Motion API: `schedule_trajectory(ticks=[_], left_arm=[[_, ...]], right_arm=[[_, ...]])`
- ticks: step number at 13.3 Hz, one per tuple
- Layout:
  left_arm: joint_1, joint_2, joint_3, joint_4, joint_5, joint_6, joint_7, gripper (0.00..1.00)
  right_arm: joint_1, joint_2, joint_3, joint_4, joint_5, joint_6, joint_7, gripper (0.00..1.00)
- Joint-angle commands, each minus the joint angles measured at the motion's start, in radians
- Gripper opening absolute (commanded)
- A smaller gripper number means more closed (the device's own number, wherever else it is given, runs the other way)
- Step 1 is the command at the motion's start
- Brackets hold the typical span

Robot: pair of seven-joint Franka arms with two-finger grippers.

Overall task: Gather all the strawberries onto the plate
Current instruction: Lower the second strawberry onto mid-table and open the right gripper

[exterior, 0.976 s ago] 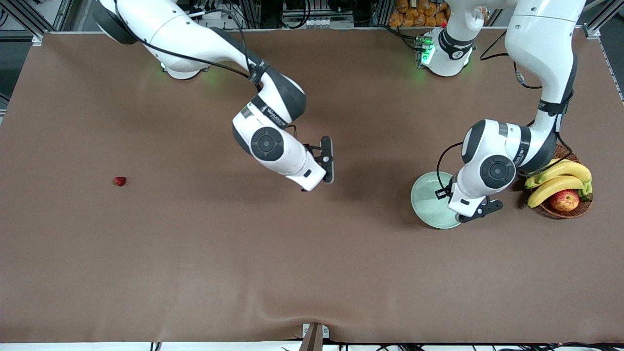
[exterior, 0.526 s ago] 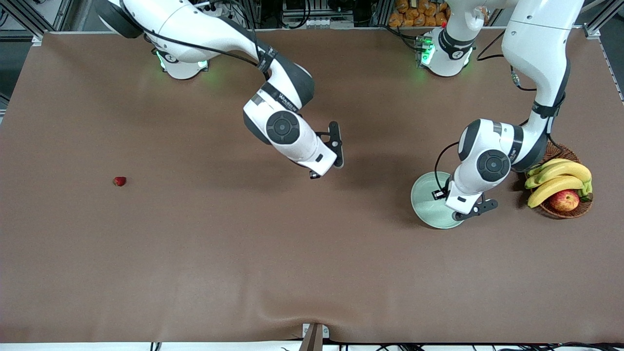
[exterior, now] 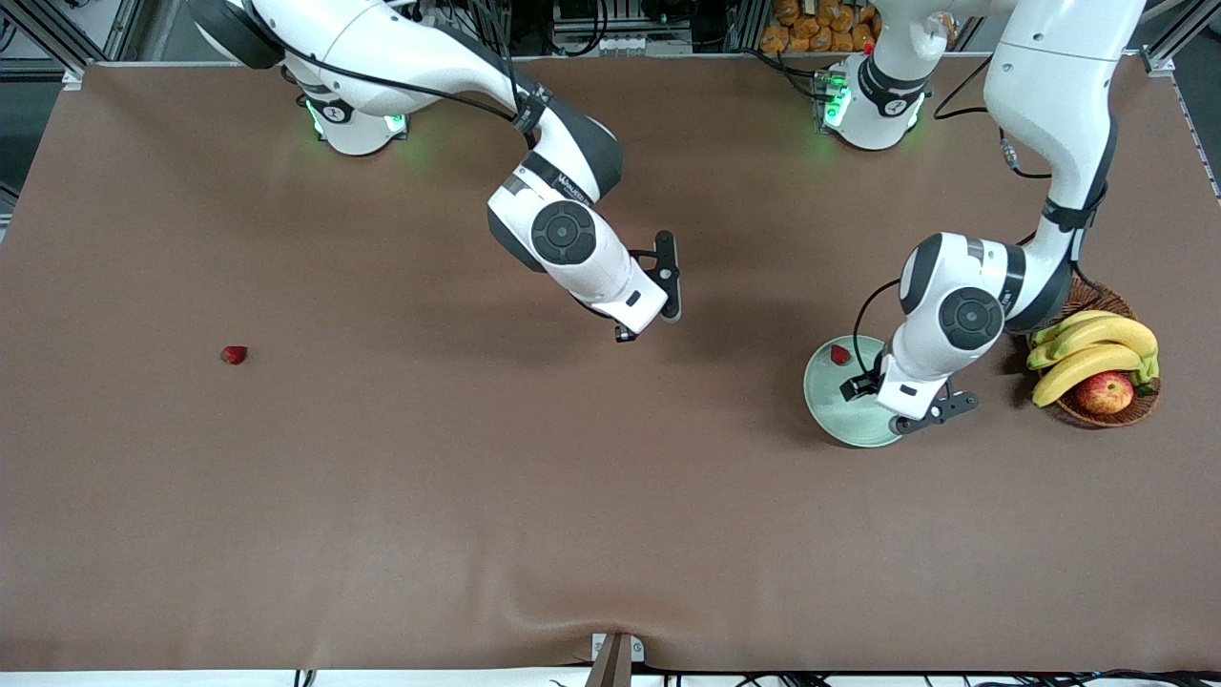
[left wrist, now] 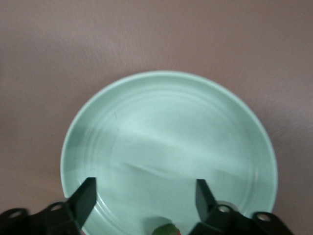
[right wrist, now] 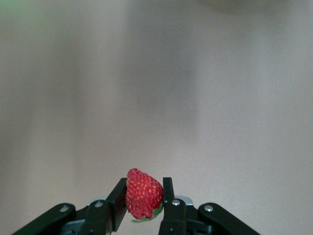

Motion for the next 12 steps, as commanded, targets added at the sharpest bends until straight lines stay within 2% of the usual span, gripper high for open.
schedule_trajectory(ticks=[1,3,6,9,11,12], left_arm=[[0.002,-0.065,-0.031,0.000,0.009,-0.014,-0.011,1.00],[0.000,-0.073,-0.064,0.044,0.009,-0.067,-0.013,1.00],[-0.003,-0.067,-0.112,0.113,0.004,-0.150,-0.025,1.00],[-0.010,-0.057,-0.147,0.136,0.006,-0.159,-0.106,1.00],[-0.010,-0.047,-0.164,0.144,0.006,-0.159,-0.128,1.00],[-0.012,-0.047,-0.166,0.145,0.006,-0.159,-0.126,1.00]], right_arm=[[0.001,-0.026,-0.005,-0.038,-0.022,0.047,0.080,0.00],[0.026,-0.019,-0.026,-0.036,-0.022,0.082,0.127,0.00],[0.076,0.004,-0.095,-0.036,-0.028,0.156,0.140,0.00],[0.121,0.038,-0.159,-0.036,-0.029,0.245,0.138,0.00],[0.122,0.050,-0.173,-0.036,-0.057,0.262,0.137,0.01],[0.121,0.069,-0.175,-0.036,-0.087,0.286,0.137,0.05]])
